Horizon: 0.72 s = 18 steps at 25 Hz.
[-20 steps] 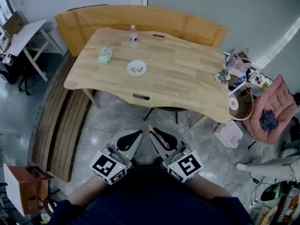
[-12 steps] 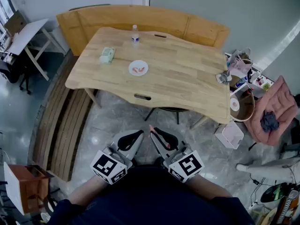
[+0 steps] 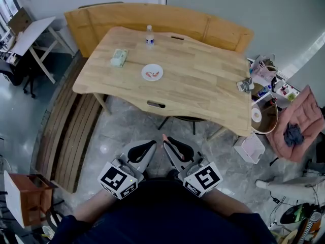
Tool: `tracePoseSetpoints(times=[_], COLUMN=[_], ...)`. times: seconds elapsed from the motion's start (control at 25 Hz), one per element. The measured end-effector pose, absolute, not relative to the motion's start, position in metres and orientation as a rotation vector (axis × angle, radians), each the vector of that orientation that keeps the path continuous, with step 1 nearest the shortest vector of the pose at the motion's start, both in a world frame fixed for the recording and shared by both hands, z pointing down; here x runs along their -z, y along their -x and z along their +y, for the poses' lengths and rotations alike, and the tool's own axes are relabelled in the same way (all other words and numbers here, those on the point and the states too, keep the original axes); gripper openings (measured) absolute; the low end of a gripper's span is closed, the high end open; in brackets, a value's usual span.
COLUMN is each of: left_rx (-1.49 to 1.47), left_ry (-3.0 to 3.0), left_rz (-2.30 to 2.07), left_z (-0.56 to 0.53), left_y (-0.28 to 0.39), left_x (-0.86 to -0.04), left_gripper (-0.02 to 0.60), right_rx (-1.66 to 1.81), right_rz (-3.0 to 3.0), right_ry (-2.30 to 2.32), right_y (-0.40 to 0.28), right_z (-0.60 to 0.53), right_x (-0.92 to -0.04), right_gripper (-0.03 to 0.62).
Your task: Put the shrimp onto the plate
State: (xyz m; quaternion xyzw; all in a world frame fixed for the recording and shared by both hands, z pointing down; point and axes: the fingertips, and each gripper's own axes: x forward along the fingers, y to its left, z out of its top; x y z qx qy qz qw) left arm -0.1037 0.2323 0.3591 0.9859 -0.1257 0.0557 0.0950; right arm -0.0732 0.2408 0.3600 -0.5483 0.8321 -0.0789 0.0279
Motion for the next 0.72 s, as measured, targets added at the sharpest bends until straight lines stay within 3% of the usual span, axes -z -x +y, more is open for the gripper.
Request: tracePoseSetpoints(times=[0.72], left_rx=[-0.174], left_ry=[-2.894], left_rz=[-0.555], left_z=[0.246], left_y=[0.064], left_x=[-0.372], left_gripper=[0.005], right_rx=[0.234], right_rz=[2.652], right_ry=[1.570], right_y=[0.024], right_z=[0.250], right_x=[-0.371], right_gripper=[0.063])
